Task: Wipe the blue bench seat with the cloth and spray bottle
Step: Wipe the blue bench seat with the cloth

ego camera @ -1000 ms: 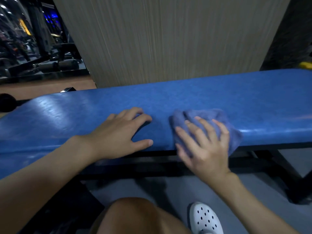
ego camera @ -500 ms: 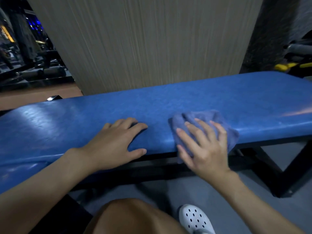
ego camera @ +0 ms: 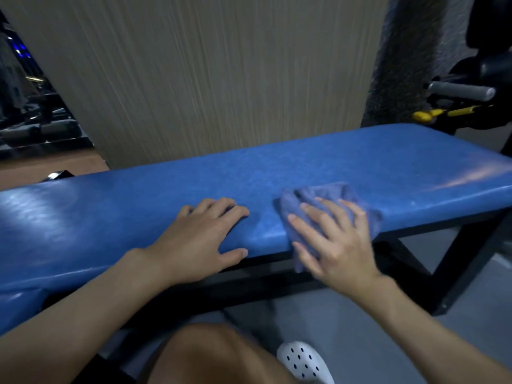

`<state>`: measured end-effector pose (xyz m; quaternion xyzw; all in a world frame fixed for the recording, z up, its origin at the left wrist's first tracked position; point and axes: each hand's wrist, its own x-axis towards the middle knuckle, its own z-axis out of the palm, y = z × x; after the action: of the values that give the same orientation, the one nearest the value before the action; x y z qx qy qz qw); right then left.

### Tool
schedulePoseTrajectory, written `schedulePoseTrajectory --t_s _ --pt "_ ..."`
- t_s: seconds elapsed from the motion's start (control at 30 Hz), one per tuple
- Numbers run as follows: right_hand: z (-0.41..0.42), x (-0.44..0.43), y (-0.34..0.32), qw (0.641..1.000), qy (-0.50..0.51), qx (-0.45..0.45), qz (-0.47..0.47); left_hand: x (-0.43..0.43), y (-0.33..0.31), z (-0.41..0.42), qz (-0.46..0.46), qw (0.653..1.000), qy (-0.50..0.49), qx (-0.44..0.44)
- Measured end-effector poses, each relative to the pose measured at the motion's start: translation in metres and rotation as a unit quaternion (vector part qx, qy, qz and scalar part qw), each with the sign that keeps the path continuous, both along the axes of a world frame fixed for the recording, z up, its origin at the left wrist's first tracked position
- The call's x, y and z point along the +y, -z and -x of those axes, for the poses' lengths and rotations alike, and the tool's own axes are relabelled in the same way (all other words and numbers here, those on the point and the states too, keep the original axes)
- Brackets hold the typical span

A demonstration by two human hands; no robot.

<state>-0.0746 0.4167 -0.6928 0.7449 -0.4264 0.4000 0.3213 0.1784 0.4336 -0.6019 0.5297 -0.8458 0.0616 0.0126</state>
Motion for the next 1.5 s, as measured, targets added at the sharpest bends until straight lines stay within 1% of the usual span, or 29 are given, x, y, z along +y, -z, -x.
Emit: schedulePoseTrajectory --t_s 0.07,0.13,0.17,0.23,0.27,0.3,0.33,0.37,0.43,0.47,0.5,0.57,0.63,0.7,0.73,0.77,0.8,0.87,0.9,0.97,1.0,1.07,1.17,1.27,1.3,1.33,1.4,1.47,1.5 --pt "0.040 -0.007 -0.001 0.999 0.037 -0.036 -0.007 -0.001 -0.001 0.003 -0.002 1.000 0.003 -0.003" --pt "0.062 -0.008 -0.001 0.990 0.079 -0.111 -0.017 -0.002 -0.002 0.008 -0.001 1.000 0.007 -0.005" --pt "0.058 -0.007 0.000 0.981 0.108 -0.162 -0.019 -0.004 -0.003 0.013 -0.002 1.000 0.011 -0.003" --pt "0.026 -0.005 -0.001 0.943 0.170 -0.284 -0.030 -0.007 -0.005 0.027 -0.004 1.000 0.025 0.006" --pt "0.005 -0.004 -0.003 0.928 0.185 -0.321 -0.039 -0.010 -0.006 0.036 -0.005 0.999 0.036 0.010" --pt "-0.011 -0.002 -0.004 0.928 0.181 -0.322 -0.046 -0.012 -0.007 0.045 -0.005 0.999 0.046 0.014" --pt "-0.019 0.001 -0.003 0.944 0.156 -0.287 -0.052 -0.015 -0.007 0.054 -0.009 0.998 0.054 0.017" --pt "-0.016 0.004 0.000 0.965 0.120 -0.226 -0.050 -0.018 -0.007 0.062 -0.014 0.998 0.061 0.015" --pt "0.016 0.004 0.000 0.992 0.060 -0.103 -0.041 -0.023 -0.004 0.073 -0.017 0.997 0.072 0.002" --pt "0.039 0.002 -0.001 0.996 0.049 -0.063 -0.041 -0.025 -0.003 0.077 -0.017 0.997 0.079 -0.005" --pt "0.061 -0.002 -0.002 0.996 0.053 -0.051 -0.044 -0.027 -0.001 0.080 -0.019 0.996 0.085 -0.007" --pt "0.098 -0.008 -0.006 0.989 0.097 -0.098 -0.056 -0.029 0.000 0.083 -0.026 0.995 0.092 -0.006" --pt "0.114 -0.011 -0.008 0.968 0.144 -0.196 -0.066 -0.032 0.001 0.087 -0.026 0.995 0.098 -0.005" --pt "0.093 -0.012 -0.012 0.929 0.195 -0.307 -0.069 -0.035 0.001 0.094 -0.029 0.994 0.104 -0.004" --pt "0.075 -0.012 -0.013 0.911 0.213 -0.346 -0.075 -0.036 0.001 0.098 -0.035 0.994 0.105 -0.002" --pt "0.056 -0.010 -0.013 0.907 0.219 -0.352 -0.081 -0.038 0.001 0.103 -0.038 0.994 0.106 0.001" --pt "0.043 -0.005 -0.011 0.919 0.204 -0.325 -0.091 -0.039 0.001 0.110 -0.038 0.993 0.109 0.004" --pt "0.038 0.005 -0.004 0.960 0.142 -0.218 -0.102 -0.042 0.000 0.119 -0.034 0.993 0.111 0.017" --pt "0.049 0.006 -0.003 0.974 0.113 -0.170 -0.101 -0.043 0.000 0.123 -0.035 0.993 0.112 0.022" --pt "0.082 0.003 -0.005 0.986 0.085 -0.100 -0.105 -0.045 0.001 0.129 -0.031 0.993 0.116 0.010" --pt "0.099 0.000 -0.007 0.986 0.087 -0.086 -0.111 -0.045 0.001 0.131 -0.023 0.993 0.117 -0.002" --pt "0.132 -0.005 -0.012 0.978 0.116 -0.112 -0.129 -0.047 -0.002 0.136 -0.011 0.993 0.118 -0.024" --pt "0.180 -0.016 -0.019 0.955 0.170 -0.200 -0.139 -0.050 -0.008 0.142 0.000 0.992 0.121 -0.044" --pt "0.187 -0.026 -0.028 0.916 0.209 -0.311 -0.144 -0.054 -0.014 0.156 -0.019 0.991 0.132 -0.016" --pt "0.177 -0.026 -0.030 0.909 0.216 -0.327 -0.140 -0.057 -0.015 0.164 -0.028 0.990 0.141 -0.003" --pt "0.167 -0.023 -0.027 0.915 0.213 -0.314 -0.135 -0.061 -0.016 0.176 -0.034 0.988 0.151 0.009" --pt "0.157 -0.014 -0.018 0.951 0.171 -0.225 -0.128 -0.071 -0.016 0.201 -0.044 0.985 0.163 0.031" --pt "0.176 -0.011 -0.015 0.975 0.123 -0.131 -0.131 -0.080 -0.013 0.225 -0.052 0.982 0.176 0.036" --pt "0.192 -0.014 -0.017 0.979 0.115 -0.105 -0.132 -0.084 -0.010 0.234 -0.054 0.981 0.185 0.031"
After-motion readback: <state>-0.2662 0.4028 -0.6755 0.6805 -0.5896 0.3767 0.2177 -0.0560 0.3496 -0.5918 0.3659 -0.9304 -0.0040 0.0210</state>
